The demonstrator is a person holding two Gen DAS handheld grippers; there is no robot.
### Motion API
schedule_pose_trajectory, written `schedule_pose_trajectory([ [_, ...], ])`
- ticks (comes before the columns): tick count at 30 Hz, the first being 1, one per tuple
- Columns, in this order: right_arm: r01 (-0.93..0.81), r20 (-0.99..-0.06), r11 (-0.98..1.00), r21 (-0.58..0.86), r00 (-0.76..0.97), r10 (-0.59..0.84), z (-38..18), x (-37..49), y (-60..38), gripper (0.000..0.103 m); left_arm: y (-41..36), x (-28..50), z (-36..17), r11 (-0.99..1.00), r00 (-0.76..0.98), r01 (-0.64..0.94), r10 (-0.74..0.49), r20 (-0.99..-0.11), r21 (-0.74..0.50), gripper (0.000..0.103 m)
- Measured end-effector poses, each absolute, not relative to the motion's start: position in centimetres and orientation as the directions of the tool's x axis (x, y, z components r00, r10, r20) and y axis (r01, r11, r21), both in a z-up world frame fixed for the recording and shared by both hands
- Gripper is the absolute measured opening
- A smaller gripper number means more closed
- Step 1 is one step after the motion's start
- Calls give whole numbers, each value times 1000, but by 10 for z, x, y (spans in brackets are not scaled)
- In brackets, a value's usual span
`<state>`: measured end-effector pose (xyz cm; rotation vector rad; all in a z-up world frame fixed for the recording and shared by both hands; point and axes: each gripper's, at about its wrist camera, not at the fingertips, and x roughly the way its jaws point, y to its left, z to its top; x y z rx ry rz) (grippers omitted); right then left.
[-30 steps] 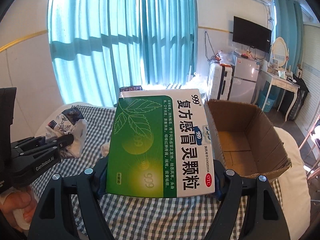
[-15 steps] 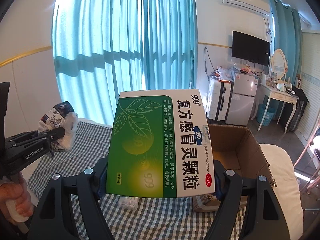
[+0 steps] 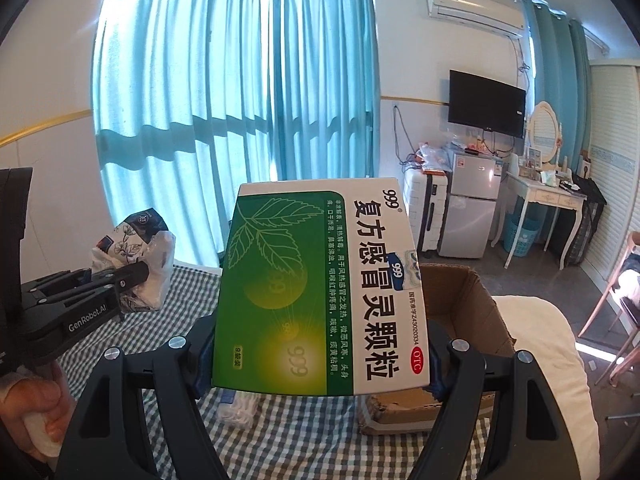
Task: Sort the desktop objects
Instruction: 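Lift tissue pack with left tool while right tool carries medicine box to cardboard box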
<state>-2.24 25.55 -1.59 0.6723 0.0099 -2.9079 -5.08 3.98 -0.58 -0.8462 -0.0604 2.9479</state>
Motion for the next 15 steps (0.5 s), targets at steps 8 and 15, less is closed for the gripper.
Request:
schedule_pose_trajectory([
  [8, 86, -444, -996, 36, -891, -92, -21, -34, 301, 76, 86, -64, -8, -988, -840, -133, 155, -520, -81, 24],
  [15, 12, -463, -999, 37, -886, -28, -28, -44, 344, 76, 129, -83, -15, -975, -818, -205, 219, -532, -86, 24],
])
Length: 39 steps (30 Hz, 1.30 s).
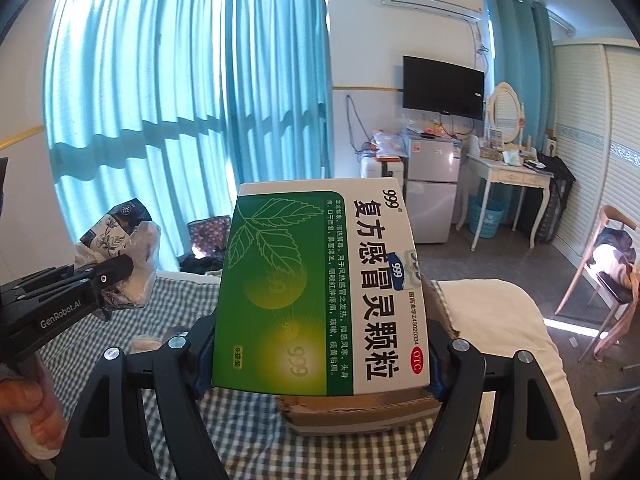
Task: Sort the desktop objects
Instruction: 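Lift tissue pack with left tool while right tool carries medicine box to cardboard box, then open left tool over cardboard box while right tool releases medicine box inside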
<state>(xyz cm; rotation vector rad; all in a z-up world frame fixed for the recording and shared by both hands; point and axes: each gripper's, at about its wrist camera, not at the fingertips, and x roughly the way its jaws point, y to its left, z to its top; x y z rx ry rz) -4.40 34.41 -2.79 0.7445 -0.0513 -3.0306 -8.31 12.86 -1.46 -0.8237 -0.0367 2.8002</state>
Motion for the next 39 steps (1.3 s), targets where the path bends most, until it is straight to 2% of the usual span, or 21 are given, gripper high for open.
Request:
schedule_pose_trajectory([
  [12, -56, -490, -998, 30, -871, 34, -49, -74, 393, 76, 193, -120, -31, -951, -779, -298, 292, -555, -82, 24],
  [31, -55, -629, -998, 4, -777, 40, -121, -138, 433, 76, 283, -203, -101, -908, -652, -406, 365, -665, -100, 24],
  [36, -41, -664, -999, -10, -747, 37, -137, -153, 433, 77, 298, -218, -119, -901, -610, -422, 366, -703, -103, 26],
  [39, -35, -678, -999, -8, -735, 32, -148, -158, 433, 77, 300, -222, -129, -900, -593, -422, 365, -718, -110, 30],
])
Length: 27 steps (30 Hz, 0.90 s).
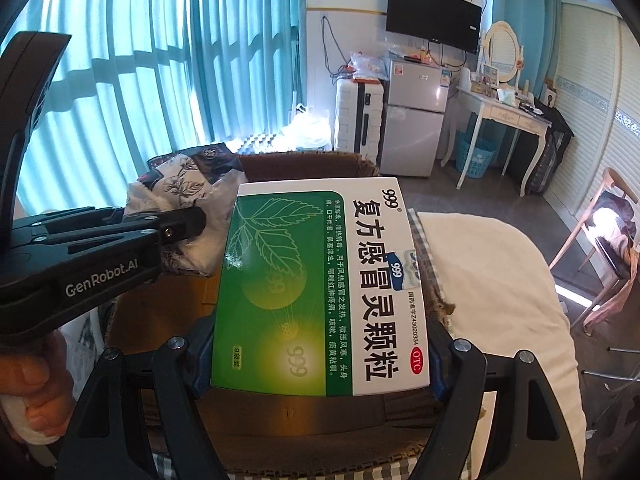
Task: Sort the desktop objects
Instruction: 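Open left tool over cardboard box while right tool releases medicine box inside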
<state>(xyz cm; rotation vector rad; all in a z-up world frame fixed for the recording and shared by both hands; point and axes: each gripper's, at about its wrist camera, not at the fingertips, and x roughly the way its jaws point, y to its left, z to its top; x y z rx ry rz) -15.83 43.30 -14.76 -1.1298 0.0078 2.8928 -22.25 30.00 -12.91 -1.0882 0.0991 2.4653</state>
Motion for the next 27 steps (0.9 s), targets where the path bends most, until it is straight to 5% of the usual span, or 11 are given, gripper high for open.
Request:
schedule_pose_trajectory([
  [9, -33, -700, -999, -17, -713, 36, -163, -164, 434, 84, 299, -228, -128, -901, -582, -410, 380, -719, -143, 58],
  [11, -32, -697, -999, -22, -716, 38, -163, -164, 433, 85, 299, -226, -126, -900, -587, -414, 381, -714, -140, 73],
  [15, -34, -687, -999, -23, -726, 41, -159, -159, 430, 85, 295, -222, -117, -902, -605, -410, 380, -700, -135, 80],
  [17, -38, -685, -999, -24, -727, 44, -154, -155, 427, 85, 292, -222, -112, -912, -616, -392, 358, -702, -121, 93],
  [27, -68, -652, -997, -21, -755, 65, -118, -126, 422, 86, 258, -186, -68, -926, -681, -356, 347, -645, -122, 101],
])
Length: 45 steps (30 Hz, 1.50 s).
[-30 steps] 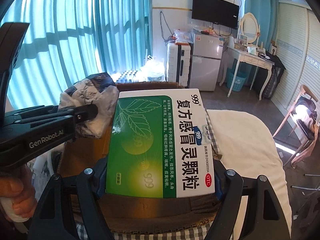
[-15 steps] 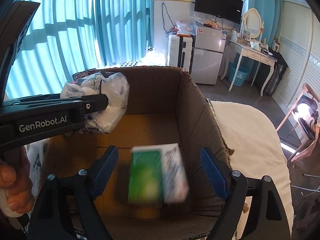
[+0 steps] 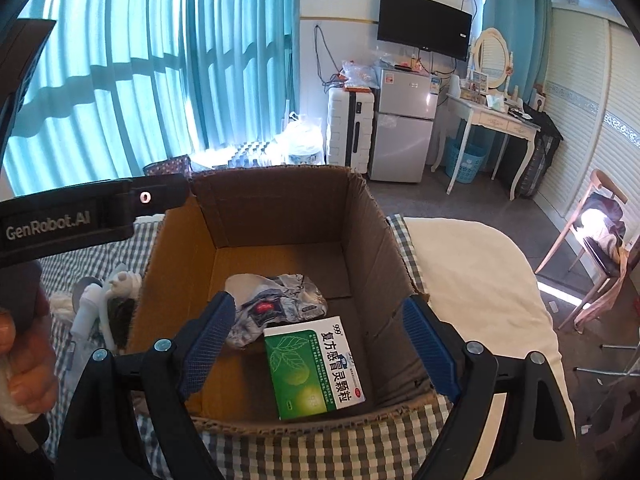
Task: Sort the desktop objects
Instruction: 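Open left tool over cardboard box while right tool releases medicine box inside, then withdraw both tools from cardboard box back toward the item pile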
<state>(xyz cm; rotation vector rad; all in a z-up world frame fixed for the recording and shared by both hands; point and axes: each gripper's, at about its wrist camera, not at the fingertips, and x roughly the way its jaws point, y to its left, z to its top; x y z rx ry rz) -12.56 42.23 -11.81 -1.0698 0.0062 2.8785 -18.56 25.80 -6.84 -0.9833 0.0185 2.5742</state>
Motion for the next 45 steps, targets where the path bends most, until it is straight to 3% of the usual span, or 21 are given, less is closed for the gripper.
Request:
schedule_pose_trajectory([
  [17, -75, -582, -997, -13, -810, 69, -53, -58, 382, 91, 176, -114, -3, -954, -769, -281, 288, -571, -103, 103],
  [45, 18, -475, -1000, -10, -880, -11, 0, 12, 270, 100, 24, -16, 28, -990, -849, -129, 137, -511, -52, 103],
])
